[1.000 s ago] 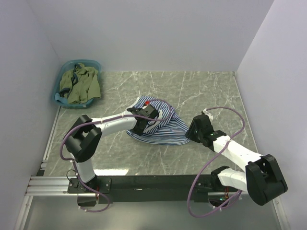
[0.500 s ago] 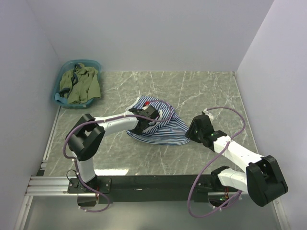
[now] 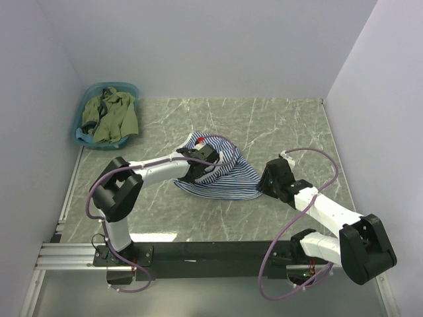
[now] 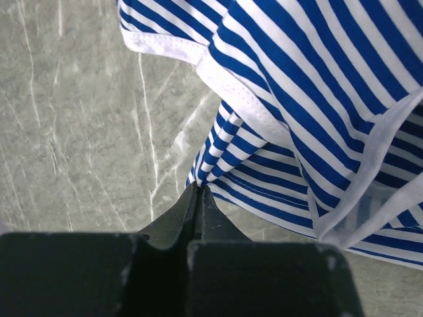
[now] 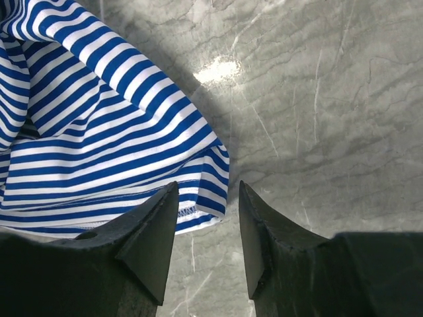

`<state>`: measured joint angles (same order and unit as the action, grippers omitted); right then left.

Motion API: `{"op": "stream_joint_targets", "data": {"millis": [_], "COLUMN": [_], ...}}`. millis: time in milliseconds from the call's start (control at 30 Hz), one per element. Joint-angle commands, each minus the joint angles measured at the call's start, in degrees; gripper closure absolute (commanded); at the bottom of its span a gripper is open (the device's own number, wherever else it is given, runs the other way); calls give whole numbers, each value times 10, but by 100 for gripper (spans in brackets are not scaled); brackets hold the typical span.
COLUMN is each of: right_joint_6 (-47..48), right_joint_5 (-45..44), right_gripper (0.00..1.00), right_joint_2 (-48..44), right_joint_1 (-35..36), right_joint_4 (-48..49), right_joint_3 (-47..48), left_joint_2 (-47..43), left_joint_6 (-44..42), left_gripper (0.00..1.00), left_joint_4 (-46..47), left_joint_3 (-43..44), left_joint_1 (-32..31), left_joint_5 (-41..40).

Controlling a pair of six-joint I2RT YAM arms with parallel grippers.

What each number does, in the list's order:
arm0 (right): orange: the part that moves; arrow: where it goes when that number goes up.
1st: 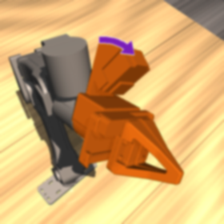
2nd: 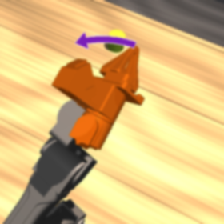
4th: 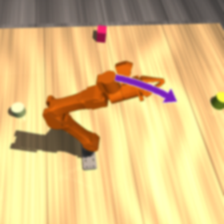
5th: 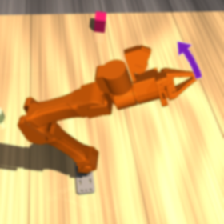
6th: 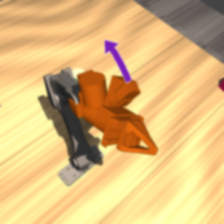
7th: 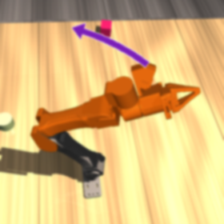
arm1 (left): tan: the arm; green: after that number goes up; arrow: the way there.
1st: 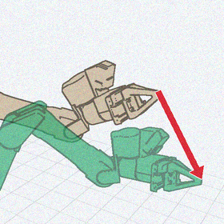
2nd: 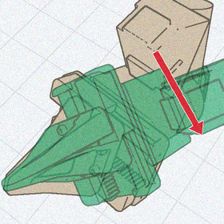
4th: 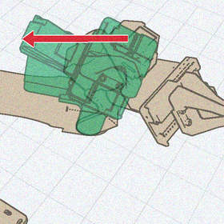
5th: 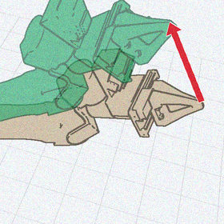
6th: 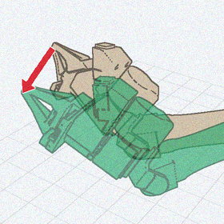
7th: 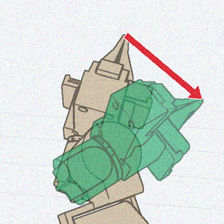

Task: Fold and stack the tank tops

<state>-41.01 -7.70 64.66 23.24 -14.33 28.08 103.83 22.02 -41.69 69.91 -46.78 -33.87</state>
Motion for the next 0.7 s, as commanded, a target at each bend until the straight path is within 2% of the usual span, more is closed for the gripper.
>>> {"op": "stream_joint_targets", "data": {"millis": [0,233,467,667], "right_joint_6": [3,0,-8,-7], "right_joint_5": [-9,-5,5,12], "right_gripper": [52,55,57,63], "right_joint_2": [-4,-13,26,54], "right_joint_1": [-3,-2,-3,-3], "right_joint_4": [-4,-12,6,11], "right_joint_3": [22,12,10,22], "left_joint_2": [-35,-48,-65,-75], "left_joint_6": [14,21,21,19], "left_gripper": [99,99,99,100], "left_joint_4": [-8,-3,10,13], "left_joint_3": [25,24,17,17], "left_joint_1": [7,16,29,40], "left_joint_5": [4,30,60,81]}}
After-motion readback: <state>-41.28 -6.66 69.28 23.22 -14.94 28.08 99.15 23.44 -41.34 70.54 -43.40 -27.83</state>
